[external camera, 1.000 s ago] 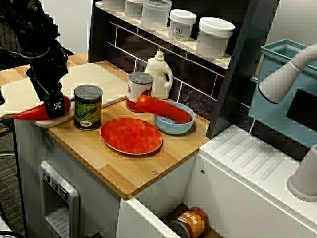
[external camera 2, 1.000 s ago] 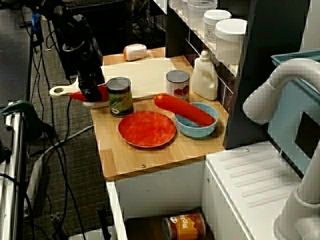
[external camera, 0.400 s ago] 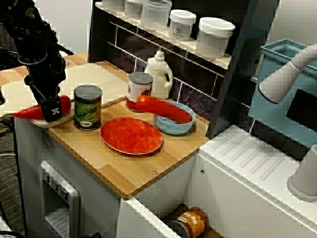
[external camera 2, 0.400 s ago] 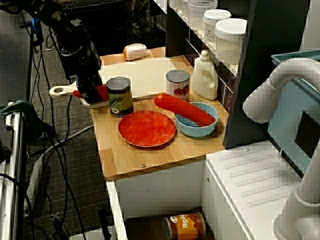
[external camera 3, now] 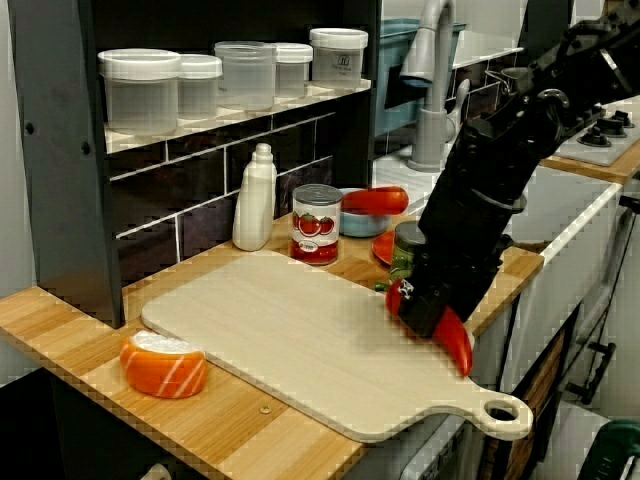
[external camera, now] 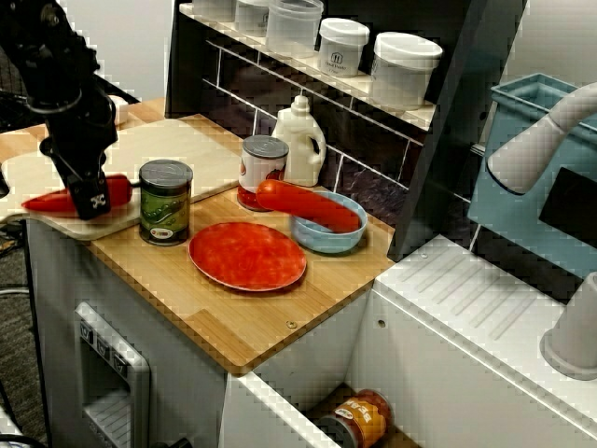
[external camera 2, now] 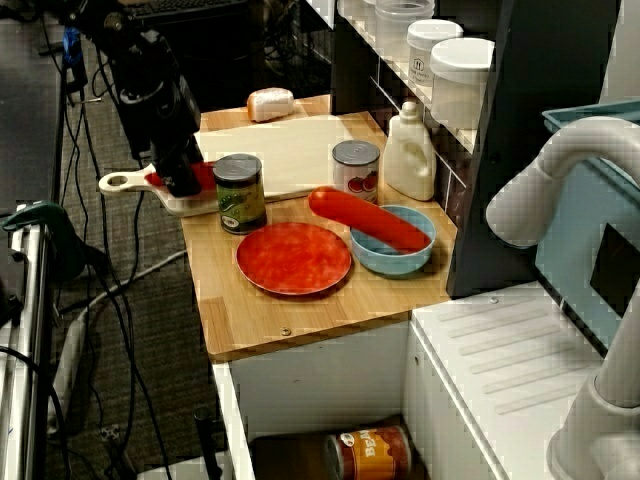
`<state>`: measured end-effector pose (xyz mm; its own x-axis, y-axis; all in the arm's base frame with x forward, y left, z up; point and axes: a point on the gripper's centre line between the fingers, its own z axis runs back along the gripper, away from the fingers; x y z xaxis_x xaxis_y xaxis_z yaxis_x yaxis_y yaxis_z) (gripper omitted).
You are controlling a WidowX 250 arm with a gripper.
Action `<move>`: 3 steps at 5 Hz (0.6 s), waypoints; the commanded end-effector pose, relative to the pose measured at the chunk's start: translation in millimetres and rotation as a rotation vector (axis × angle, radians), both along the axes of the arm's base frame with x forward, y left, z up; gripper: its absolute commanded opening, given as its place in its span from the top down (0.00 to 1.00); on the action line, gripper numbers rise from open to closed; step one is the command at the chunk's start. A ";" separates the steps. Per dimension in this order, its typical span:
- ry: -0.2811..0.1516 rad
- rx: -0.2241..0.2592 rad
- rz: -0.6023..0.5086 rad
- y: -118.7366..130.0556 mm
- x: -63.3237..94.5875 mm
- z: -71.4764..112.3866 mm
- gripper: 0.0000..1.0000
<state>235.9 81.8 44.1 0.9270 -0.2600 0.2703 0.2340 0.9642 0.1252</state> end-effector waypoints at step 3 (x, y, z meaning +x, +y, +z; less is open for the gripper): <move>0.053 -0.038 0.057 15.5 73.1 57.3 1.00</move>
<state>302.7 93.9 89.0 0.9615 -0.1915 0.1971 0.1847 0.9814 0.0528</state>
